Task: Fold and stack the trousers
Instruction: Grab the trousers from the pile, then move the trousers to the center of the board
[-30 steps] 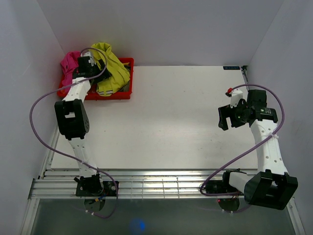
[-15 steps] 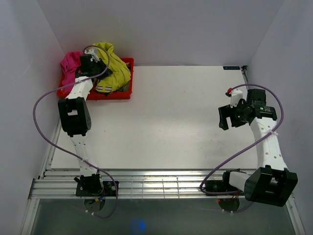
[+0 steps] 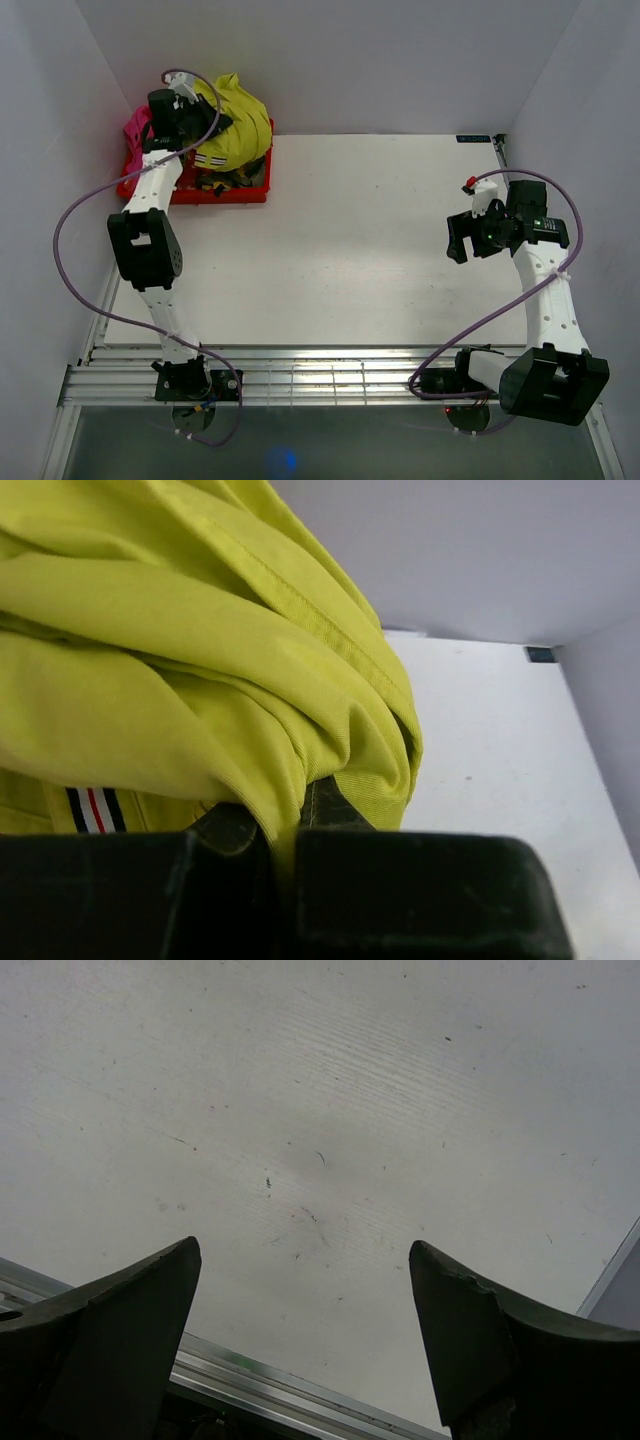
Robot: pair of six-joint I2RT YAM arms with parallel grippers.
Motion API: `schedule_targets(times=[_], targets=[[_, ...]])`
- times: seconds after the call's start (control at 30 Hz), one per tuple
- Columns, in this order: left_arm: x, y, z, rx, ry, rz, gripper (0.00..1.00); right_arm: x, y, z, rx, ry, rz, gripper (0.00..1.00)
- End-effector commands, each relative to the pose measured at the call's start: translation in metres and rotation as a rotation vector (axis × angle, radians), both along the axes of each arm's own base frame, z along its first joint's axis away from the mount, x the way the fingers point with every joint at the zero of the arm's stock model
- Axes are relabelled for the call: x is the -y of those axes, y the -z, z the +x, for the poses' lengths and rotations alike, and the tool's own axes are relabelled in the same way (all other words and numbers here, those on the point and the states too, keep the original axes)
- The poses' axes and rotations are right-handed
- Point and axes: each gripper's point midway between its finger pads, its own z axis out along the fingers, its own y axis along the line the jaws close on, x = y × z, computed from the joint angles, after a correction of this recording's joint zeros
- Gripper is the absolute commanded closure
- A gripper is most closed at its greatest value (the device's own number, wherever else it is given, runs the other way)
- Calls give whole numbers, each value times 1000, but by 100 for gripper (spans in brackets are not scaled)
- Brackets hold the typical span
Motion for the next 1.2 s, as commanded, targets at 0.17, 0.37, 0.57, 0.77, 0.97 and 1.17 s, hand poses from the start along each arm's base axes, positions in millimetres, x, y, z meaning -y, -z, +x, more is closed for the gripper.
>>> schedule_targets(times=[0.17, 0.37, 0.57, 0.77, 0.97, 1.17], targets=[[68, -254, -115, 540, 354, -122, 100, -4, -34, 10, 127, -21, 12, 10], [138, -238, -191, 446, 672, -194, 100, -4, -49, 13, 168, -22, 10, 10], [196, -164, -264, 268, 945, -152, 100, -9, -62, 16, 193, -29, 39, 10], [228, -49, -287, 125, 1042, 62, 100, -16, -62, 13, 182, -63, 73, 10], [235, 53, -265, -62, 1024, 279, 71, -29, -56, 5, 152, -158, 112, 10], [210, 59, -226, -75, 973, 443, 21, -39, -52, 6, 126, -212, 157, 10]])
